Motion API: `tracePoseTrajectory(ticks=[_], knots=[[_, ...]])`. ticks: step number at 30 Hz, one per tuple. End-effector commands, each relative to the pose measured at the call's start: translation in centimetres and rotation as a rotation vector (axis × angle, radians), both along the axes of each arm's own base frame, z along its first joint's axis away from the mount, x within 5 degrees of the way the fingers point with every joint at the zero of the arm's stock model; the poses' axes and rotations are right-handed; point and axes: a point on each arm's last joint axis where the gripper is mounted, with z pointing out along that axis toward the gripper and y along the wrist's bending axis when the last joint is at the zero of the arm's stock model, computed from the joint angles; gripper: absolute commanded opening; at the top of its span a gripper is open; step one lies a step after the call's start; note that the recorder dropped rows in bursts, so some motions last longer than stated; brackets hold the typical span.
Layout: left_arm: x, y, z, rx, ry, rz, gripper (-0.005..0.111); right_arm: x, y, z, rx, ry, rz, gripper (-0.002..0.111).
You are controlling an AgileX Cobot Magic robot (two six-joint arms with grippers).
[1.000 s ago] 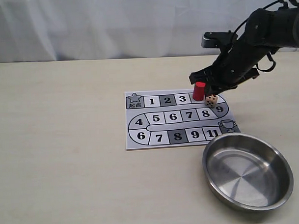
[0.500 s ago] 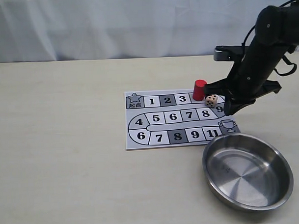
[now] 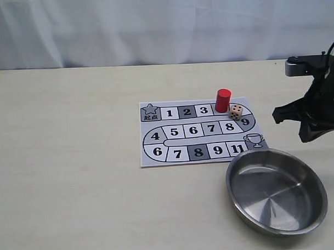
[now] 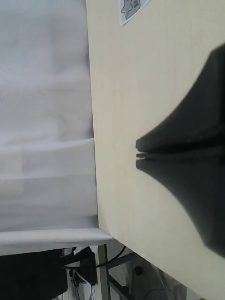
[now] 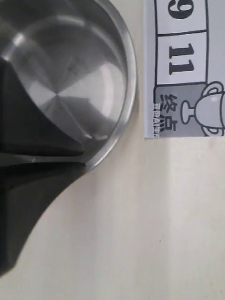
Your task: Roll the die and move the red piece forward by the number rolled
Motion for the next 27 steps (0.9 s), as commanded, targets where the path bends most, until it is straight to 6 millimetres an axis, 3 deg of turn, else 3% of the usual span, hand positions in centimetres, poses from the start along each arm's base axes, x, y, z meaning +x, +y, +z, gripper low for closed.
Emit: tracePoseTrajectory(ticks=[1, 5, 14, 27], knots=[[0.0, 0.0, 0.3, -0.01, -0.013, -0.002, 0.0, -2.3, -0.3, 1.3, -0.016, -0.046, 0.042, 0.004], [0.0, 0.0, 0.3, -0.01, -0.013, -0.002, 0.0, -4.8, -0.4, 2.3, -0.012, -0.096, 0.042, 0.004], [0.0, 0.0, 0.3, -0.01, -0.013, -0.002, 0.0, -12.4, -0.7, 5.2, -0.001, -0.275, 0.047, 0.004], [0.0, 0.0, 0.2, -0.011, -0.007, -0.002, 0.0, -25.0, -1.0, 12.1, 0.061, -0.86, 0.038, 0.004]])
